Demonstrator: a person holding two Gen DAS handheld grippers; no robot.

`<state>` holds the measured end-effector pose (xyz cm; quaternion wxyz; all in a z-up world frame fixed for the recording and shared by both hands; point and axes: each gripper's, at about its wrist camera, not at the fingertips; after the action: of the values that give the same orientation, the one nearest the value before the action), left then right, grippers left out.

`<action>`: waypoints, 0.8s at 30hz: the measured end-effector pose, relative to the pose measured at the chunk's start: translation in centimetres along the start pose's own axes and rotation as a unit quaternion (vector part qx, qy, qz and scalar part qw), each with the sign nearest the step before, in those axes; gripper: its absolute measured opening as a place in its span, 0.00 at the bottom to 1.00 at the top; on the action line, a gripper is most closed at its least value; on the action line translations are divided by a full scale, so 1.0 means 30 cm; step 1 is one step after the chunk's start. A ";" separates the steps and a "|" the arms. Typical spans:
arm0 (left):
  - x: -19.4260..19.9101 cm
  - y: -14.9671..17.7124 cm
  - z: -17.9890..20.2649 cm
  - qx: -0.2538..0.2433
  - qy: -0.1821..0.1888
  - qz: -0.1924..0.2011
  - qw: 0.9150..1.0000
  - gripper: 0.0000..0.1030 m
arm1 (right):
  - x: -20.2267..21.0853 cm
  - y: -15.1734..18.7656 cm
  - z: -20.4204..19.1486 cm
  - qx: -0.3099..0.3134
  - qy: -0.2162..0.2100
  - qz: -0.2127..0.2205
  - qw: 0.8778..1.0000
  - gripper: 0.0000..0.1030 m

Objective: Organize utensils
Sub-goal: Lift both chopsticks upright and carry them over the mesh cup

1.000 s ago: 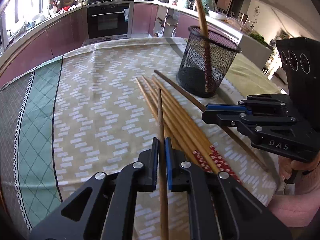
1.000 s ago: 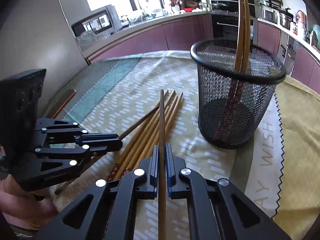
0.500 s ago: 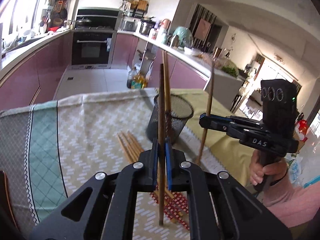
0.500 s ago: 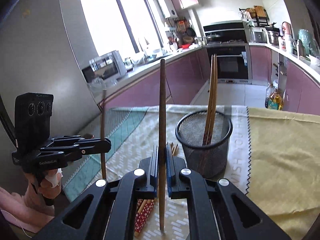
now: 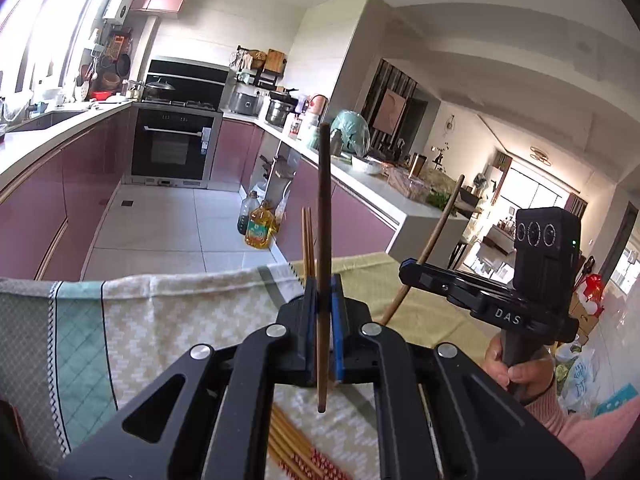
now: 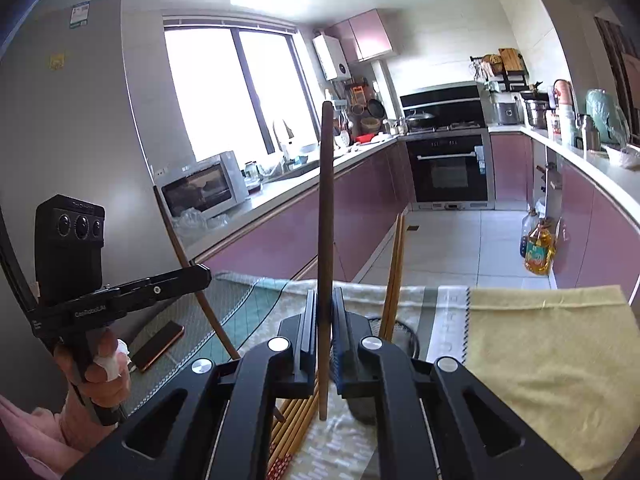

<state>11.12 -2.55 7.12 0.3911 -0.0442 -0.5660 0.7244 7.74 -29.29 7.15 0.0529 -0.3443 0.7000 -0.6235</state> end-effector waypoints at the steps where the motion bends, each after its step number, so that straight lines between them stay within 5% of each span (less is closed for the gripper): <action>1: -0.010 -0.016 0.005 -0.001 -0.001 0.003 1.000 0.07 | 0.005 -0.014 0.004 0.001 0.002 0.004 1.000 0.06; 11: -0.081 -0.133 0.072 -0.017 -0.006 0.029 0.999 0.07 | 0.004 -0.107 0.065 0.002 0.021 0.039 0.999 0.06; 17: -0.136 -0.141 0.097 -0.030 -0.033 0.030 0.999 0.07 | -0.057 -0.084 0.093 -0.001 0.031 0.018 0.999 0.06; 24: -0.222 -0.099 0.088 -0.046 -0.047 -0.015 0.998 0.07 | -0.125 -0.034 0.105 -0.007 0.038 -0.024 0.999 0.06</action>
<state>15.91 -8.59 8.07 0.3721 -0.0197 -0.6171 0.6931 12.59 -29.85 6.06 0.0089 -0.3376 0.6972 -0.6324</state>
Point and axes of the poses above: each gripper's, at about its wrist camera, not at the fingertips, and x roughly against the way its jaws point, z to its right, y to its underside, and after that the axes turned 3 degrees about x, right-handed
